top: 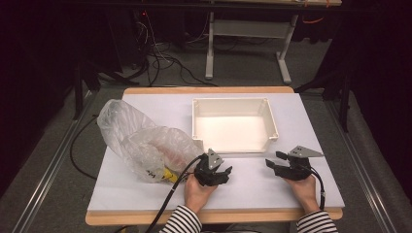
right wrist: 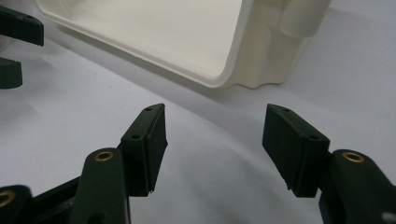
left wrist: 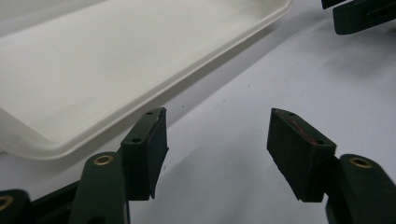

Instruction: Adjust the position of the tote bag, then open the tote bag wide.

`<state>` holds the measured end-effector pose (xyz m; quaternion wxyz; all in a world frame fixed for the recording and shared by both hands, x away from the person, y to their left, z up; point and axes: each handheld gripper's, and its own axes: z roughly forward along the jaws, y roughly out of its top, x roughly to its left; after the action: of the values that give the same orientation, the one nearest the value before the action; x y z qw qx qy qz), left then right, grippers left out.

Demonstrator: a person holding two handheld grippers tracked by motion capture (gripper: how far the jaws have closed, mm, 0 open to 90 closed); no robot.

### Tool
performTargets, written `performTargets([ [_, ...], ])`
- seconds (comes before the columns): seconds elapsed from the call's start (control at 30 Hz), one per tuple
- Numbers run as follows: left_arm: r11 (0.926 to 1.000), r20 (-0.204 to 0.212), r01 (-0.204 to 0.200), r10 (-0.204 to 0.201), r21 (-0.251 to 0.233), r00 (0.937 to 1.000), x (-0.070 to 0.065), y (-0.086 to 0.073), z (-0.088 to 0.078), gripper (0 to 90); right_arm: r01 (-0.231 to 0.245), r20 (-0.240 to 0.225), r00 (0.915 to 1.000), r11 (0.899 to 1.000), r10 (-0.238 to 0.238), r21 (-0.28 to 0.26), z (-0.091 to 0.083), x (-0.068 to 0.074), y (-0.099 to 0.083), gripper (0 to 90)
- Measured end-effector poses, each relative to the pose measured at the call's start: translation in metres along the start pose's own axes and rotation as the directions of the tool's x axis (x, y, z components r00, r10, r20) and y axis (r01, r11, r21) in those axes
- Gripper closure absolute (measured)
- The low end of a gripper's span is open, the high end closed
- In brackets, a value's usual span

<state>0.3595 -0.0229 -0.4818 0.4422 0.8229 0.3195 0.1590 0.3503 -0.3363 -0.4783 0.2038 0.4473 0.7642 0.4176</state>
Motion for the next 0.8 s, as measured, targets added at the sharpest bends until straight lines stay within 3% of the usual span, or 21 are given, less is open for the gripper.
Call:
performTargets([
  [0.17, 1.0, 0.003, -0.001, 0.001, 0.003, 1.0, 0.0002, 0.0002, 0.0003, 38.6, -0.007, -0.001, 1.0, 1.0, 0.007, -0.004, -0.0004, -0.001, -0.0002, 39.6],
  [0.3, 0.9998, 0.025, 0.022, -0.022, 0.003, 0.9995, 0.0032, 0.0001, 0.0004, 38.9, -0.022, -0.002, 0.9998, 1.0, 0.022, -0.004, -0.0004, -0.0019, -0.0002, 39.6],
  [0.6, 1.0, 0.004, -0.01, 0.01, 0.001, 0.9999, -0.0005, 0.0, 0.0, 38.7, -0.02, 0.0, 0.9998, 1.0, 0.02, 0.01, 0.0006, -0.0028, 0.0004, 39.4],
  [0.8, 0.9998, -0.011, -0.022, 0.022, 0.003, 0.9997, -0.0024, 0.0001, 0.0001, 39.0, -0.043, -0.011, 0.999, 0.999, 0.043, 0.013, 0.0012, -0.0046, 0.0004, 39.3],
])
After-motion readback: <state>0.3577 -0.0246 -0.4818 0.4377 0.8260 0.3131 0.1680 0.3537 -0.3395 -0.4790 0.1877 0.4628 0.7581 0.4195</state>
